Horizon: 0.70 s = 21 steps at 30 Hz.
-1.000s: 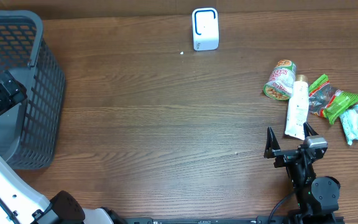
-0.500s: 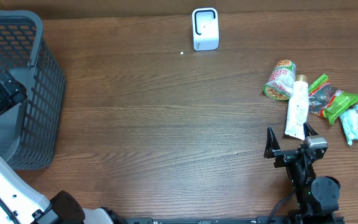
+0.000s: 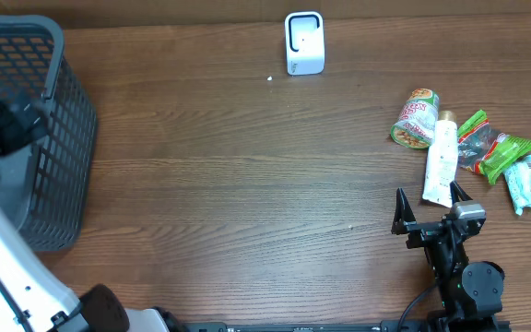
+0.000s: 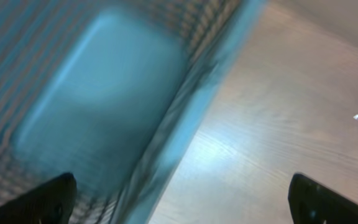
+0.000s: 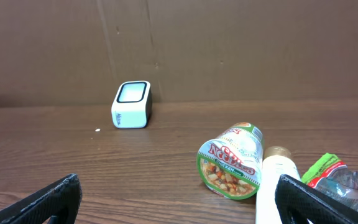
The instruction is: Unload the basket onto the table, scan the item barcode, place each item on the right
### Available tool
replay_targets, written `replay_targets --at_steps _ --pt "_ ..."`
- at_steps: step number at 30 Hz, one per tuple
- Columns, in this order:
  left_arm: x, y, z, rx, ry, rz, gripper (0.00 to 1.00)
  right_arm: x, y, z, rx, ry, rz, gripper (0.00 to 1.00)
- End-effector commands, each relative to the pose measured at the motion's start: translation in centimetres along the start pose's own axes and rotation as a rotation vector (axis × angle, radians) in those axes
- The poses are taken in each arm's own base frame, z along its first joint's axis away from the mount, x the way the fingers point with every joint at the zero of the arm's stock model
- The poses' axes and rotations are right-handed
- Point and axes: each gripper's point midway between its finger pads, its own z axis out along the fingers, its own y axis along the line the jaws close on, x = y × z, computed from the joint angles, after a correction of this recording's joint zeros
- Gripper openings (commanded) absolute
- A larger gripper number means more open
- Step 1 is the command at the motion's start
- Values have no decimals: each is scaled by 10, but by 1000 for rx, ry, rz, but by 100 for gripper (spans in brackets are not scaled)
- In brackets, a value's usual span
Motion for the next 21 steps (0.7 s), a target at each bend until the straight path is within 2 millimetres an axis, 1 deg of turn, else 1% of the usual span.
replay_targets --at_steps 1,4,6,8,10,13,15,18,21 --pt "0 -65 2 118 -86 196 100 0 -2 0 10 -11 -4 100" --pt "2 -112 2 204 -220 329 100 0 -2 0 10 -11 -4 100" --pt "12 -129 -2 247 -305 367 100 0 -2 0 10 -11 -4 100" --pt "29 -136 -6 278 -376 390 100 0 -2 0 10 -11 -4 100" --pt "51 -137 -8 302 -441 404 100 0 -2 0 10 -11 -4 100" --pt "88 -132 -5 334 -508 414 100 0 -2 0 10 -11 -4 100" --pt "113 -125 0 344 -551 416 100 0 -2 0 10 -11 -4 100" --pt "145 -117 10 347 -611 428 100 0 -2 0 10 -11 -4 100" --pt "172 -115 19 347 -692 511 100 0 -2 0 10 -11 -4 100"
